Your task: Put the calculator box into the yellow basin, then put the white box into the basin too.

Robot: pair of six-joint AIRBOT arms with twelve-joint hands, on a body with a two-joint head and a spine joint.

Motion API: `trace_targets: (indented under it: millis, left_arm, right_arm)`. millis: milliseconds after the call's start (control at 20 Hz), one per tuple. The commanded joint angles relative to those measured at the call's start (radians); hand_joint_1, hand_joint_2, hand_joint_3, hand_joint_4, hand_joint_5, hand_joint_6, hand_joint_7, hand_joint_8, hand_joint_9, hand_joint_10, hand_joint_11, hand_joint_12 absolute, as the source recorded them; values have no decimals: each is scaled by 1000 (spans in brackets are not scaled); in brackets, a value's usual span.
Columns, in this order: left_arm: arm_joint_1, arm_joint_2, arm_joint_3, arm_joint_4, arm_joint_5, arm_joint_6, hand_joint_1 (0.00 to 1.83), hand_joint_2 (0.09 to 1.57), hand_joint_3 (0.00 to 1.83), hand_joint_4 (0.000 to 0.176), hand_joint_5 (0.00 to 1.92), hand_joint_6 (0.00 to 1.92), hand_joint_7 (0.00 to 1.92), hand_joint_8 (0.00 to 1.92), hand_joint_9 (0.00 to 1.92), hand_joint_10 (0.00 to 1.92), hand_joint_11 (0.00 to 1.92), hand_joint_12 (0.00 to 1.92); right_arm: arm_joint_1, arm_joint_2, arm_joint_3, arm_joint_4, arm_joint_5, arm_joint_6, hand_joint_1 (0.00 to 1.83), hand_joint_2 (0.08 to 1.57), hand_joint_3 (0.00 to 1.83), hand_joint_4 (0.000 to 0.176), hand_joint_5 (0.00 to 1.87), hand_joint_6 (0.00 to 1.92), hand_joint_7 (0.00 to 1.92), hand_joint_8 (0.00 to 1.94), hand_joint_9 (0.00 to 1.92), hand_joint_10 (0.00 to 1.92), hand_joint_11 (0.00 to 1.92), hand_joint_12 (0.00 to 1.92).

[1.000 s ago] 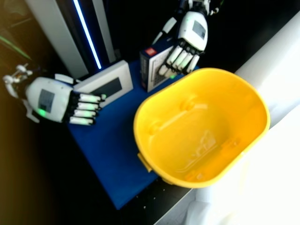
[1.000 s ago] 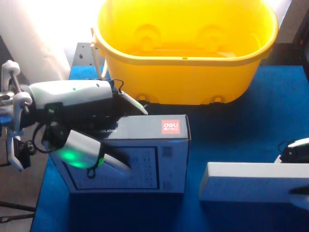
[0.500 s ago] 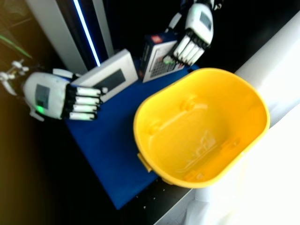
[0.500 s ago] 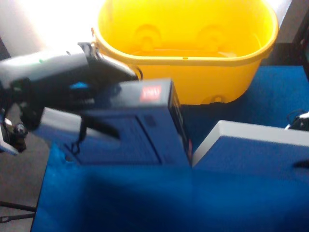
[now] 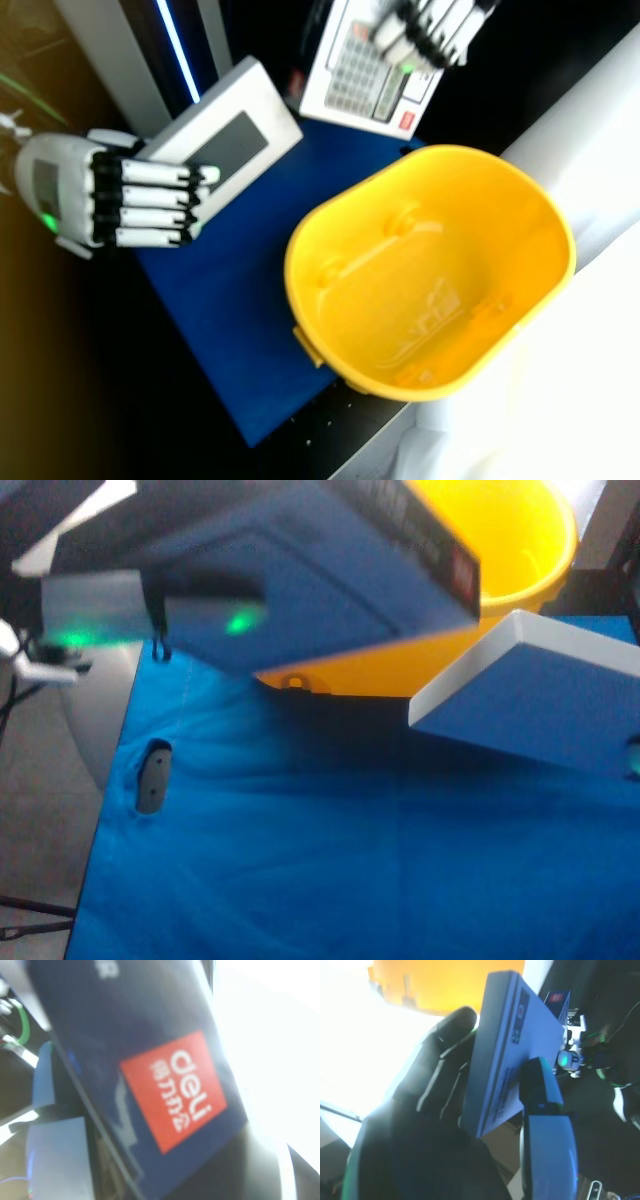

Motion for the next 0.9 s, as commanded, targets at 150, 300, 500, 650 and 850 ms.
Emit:
trace_targets:
  millis: [150,300,500,650,850]
  left_arm:
    - [-128,-63,77,-42,-126,2,1253,1161,4,0,766,1169,988,1093,982,1264,911,1594]
    - [-231,-118,147,-19,-36,2,1371,1135,0,0,784,1048,987,953,994,1344,906,1594]
    - [-376,-214,257,39,180,2,1255,1154,7,0,784,1144,996,1081,991,1247,915,1587]
    - [-414,-284,336,59,312,2,1253,1161,4,0,766,1169,988,1093,982,1264,911,1594]
    - [-423,-403,459,74,480,4,1458,1166,0,0,756,1272,811,1187,853,1204,718,1585]
  right_arm:
    - [21,-16,22,-2,-121,15,1251,1123,0,0,948,1023,975,1070,912,1131,768,1405]
    - [37,-20,30,-7,-121,11,1369,1114,1,0,963,985,972,1021,877,1248,688,1510]
    - [60,-36,39,-28,-106,5,1371,1127,1,0,928,1065,931,1088,862,1243,726,1375]
    - [87,-46,49,-49,-80,5,1367,1141,1,0,867,1172,920,1090,859,1258,739,1352]
    - [105,-57,59,-67,-63,5,1369,1135,0,0,907,1099,932,1097,851,1264,705,1411]
